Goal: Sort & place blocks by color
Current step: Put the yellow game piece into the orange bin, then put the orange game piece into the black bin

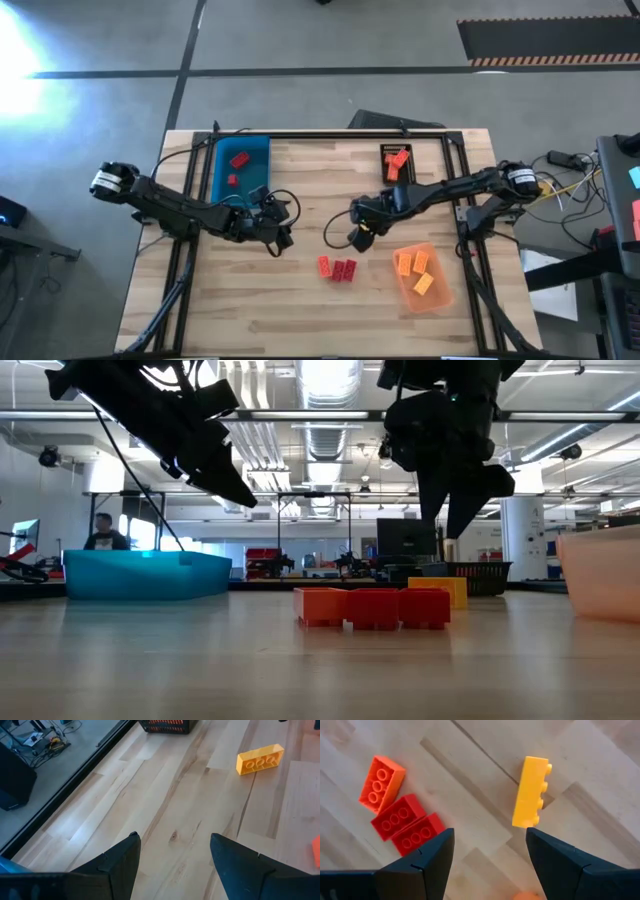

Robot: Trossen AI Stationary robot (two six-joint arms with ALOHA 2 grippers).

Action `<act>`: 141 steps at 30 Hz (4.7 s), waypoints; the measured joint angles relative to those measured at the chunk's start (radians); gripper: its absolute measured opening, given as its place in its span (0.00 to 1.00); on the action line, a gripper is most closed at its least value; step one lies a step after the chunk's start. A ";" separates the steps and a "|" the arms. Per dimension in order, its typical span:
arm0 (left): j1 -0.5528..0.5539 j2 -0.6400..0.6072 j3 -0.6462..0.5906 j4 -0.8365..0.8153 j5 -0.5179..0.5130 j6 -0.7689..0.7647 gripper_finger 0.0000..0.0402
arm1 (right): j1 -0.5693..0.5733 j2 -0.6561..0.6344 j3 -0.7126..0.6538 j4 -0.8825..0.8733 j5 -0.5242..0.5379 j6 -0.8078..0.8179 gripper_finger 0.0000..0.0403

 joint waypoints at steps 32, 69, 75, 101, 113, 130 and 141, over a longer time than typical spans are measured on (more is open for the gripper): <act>0.000 0.000 0.000 0.000 0.000 0.027 0.56 | -0.069 0.306 0.128 -0.076 0.008 -0.135 0.25; 0.000 0.000 0.000 -0.001 -0.001 0.060 0.56 | 0.296 -0.022 0.150 -0.476 -0.108 0.572 0.20; 0.000 0.000 0.000 -0.001 -0.001 0.061 0.56 | 0.408 -0.022 0.147 -0.475 -0.116 0.730 0.20; 0.000 0.000 0.000 -0.002 -0.001 0.061 0.56 | 0.490 -0.022 -0.024 -0.401 -0.112 0.875 0.23; 0.000 0.000 0.000 -0.001 -0.001 0.061 0.56 | 0.490 -0.022 -0.031 -0.389 -0.113 0.848 0.35; -0.001 0.000 0.007 -0.003 0.028 0.057 0.56 | 0.485 -0.024 0.099 -0.454 0.077 0.703 0.25; -0.072 0.000 0.075 -0.003 0.229 0.078 0.56 | 0.474 -0.024 0.177 -0.466 0.370 0.471 0.14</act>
